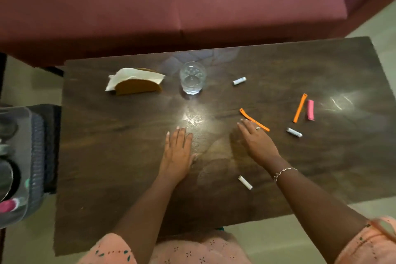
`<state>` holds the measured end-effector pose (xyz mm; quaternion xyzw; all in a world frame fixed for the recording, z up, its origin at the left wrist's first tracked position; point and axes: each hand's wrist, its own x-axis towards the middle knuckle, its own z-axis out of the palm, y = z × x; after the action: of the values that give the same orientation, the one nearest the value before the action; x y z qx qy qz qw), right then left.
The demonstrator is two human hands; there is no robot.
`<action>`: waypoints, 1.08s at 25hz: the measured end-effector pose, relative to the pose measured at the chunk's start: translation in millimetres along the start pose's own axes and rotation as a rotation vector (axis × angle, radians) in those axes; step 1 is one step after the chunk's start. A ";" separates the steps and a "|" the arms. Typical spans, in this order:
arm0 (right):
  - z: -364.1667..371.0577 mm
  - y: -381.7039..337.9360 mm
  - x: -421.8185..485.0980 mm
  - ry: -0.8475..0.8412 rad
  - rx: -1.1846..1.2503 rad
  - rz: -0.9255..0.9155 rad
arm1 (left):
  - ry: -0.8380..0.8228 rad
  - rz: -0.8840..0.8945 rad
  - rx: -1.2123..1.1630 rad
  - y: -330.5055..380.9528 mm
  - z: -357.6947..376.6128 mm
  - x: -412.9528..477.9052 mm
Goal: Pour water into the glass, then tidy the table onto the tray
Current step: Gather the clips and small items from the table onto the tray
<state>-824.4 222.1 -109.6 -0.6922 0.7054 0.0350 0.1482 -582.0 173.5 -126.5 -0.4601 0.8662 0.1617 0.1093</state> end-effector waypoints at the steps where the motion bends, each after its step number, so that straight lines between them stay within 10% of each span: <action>1: 2.7 19.0 -9.4 -0.014 0.026 0.063 | -0.017 0.034 -0.007 12.6 -0.6 8.4; 17: 80.6 3.9 -76.8 -0.444 0.243 0.181 | -0.028 0.336 0.078 156.2 22.4 149.5; 27: 75.9 -5.6 -71.9 -0.215 0.403 0.358 | -0.060 0.162 -0.178 141.4 31.2 130.3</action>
<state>-806.8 310.6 -162.5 -0.5054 0.7895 -0.0071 0.3482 -770.5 160.3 -174.0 -0.3916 0.8790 0.2599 0.0804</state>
